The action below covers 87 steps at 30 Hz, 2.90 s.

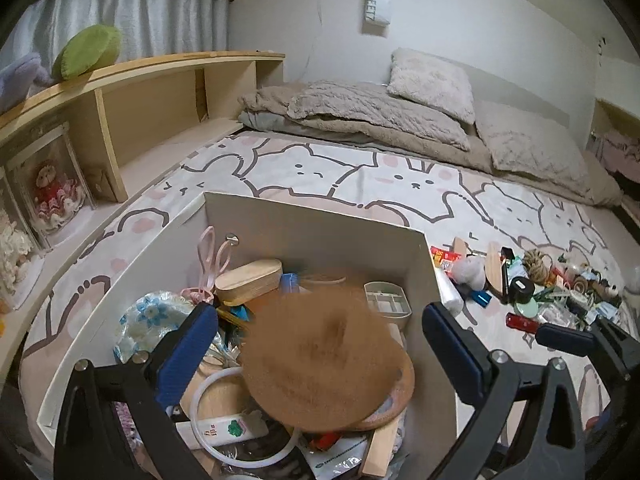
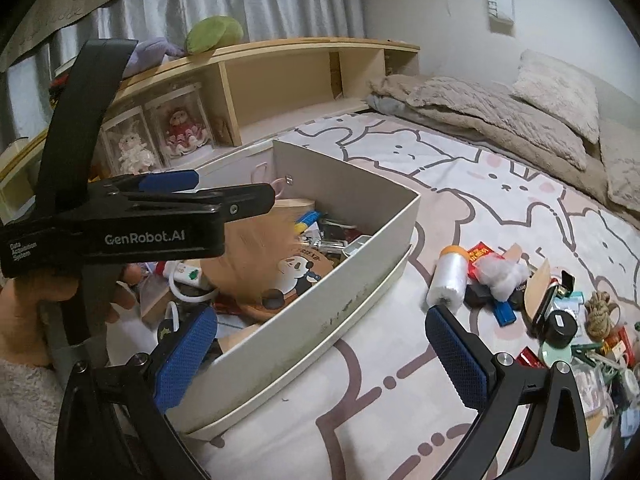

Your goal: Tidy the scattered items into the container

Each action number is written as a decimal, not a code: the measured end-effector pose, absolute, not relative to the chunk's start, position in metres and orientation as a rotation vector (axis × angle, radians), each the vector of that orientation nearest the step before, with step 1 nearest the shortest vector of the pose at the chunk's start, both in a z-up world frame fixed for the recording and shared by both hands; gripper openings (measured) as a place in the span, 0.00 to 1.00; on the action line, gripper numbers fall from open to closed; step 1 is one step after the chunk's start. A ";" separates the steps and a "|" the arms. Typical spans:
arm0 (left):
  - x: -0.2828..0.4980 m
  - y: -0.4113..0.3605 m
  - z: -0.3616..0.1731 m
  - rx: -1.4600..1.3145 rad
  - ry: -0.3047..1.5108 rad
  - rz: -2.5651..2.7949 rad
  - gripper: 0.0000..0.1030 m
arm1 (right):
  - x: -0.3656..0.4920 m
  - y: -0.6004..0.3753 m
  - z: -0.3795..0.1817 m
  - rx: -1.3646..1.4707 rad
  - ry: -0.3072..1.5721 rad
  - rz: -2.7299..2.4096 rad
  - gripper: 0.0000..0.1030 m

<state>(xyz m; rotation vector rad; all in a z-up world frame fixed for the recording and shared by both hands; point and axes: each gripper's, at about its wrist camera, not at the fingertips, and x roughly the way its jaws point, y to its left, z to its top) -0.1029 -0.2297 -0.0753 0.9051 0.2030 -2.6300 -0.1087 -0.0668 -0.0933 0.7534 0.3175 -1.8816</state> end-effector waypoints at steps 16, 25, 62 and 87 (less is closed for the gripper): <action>-0.105 -0.227 -0.077 0.930 0.163 -2.598 1.00 | -0.111 -0.064 -0.094 0.760 0.298 -1.887 1.00; -0.097 -0.225 -0.070 0.891 0.160 -2.599 1.00 | -0.108 -0.053 -0.083 0.722 0.264 -1.913 1.00; -0.012 -0.182 -0.005 0.704 0.097 -2.585 1.00 | -0.067 0.027 -0.021 0.552 0.113 -1.993 1.00; 0.067 -0.132 -0.003 0.761 0.017 -2.645 1.00 | -0.022 0.066 -0.007 0.517 0.111 -2.054 1.00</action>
